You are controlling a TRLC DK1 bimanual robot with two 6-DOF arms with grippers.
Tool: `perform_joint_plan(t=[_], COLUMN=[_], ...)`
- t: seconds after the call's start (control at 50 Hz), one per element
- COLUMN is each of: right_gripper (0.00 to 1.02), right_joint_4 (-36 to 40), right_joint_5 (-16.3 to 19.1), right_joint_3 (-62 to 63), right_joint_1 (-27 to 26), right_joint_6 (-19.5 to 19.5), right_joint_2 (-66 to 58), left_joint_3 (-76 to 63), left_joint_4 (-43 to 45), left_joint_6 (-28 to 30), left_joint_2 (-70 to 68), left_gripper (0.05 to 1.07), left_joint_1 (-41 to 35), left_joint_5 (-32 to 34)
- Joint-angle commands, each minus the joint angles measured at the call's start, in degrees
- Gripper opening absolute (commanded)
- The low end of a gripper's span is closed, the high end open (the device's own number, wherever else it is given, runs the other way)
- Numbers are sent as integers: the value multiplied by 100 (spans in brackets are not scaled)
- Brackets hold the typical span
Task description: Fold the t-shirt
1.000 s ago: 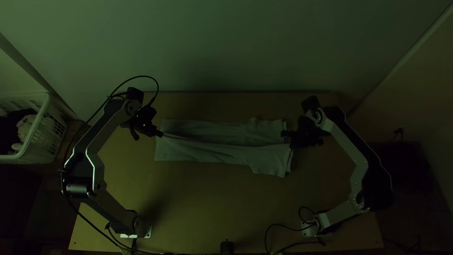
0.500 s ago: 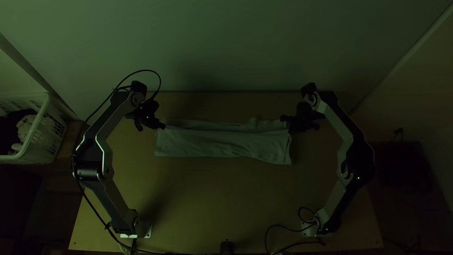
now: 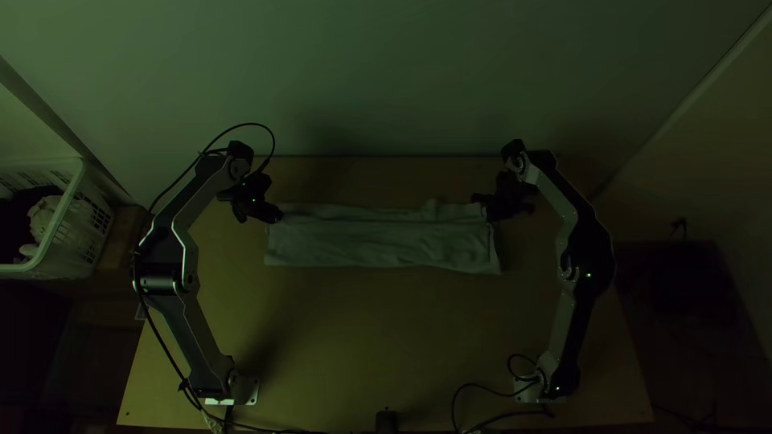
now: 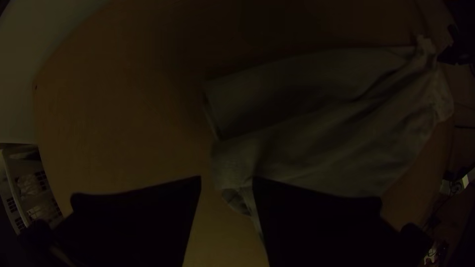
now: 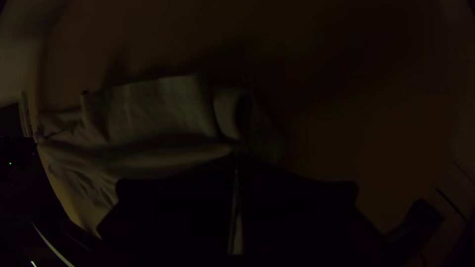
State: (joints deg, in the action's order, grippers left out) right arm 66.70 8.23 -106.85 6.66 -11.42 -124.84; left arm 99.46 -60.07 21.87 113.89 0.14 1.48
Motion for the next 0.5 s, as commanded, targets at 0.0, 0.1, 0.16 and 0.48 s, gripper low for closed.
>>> perform_joint_plan(t=[0.0,0.1,0.16,0.48], right_gripper=[38,68,81,98], right_joint_4=[10,80,124,326], right_joint_5=[-313,-304,-304,-296], right_joint_3=[-240,-231,-196,-143], right_joint_1=[-77,-138,-165,-358], right_joint_6=[254,166,149,105], right_joint_2=[-164,-67,73,979], left_joint_3=[3,30,38,-41], left_joint_4=[-31,75,154,233], left_joint_6=[-121,-297,-438,-939], left_joint_2=[64,2,-42,-200], left_gripper=[102,102,102,102], left_joint_1=[47,153,197,742], left_joint_5=[55,582,775,1953])
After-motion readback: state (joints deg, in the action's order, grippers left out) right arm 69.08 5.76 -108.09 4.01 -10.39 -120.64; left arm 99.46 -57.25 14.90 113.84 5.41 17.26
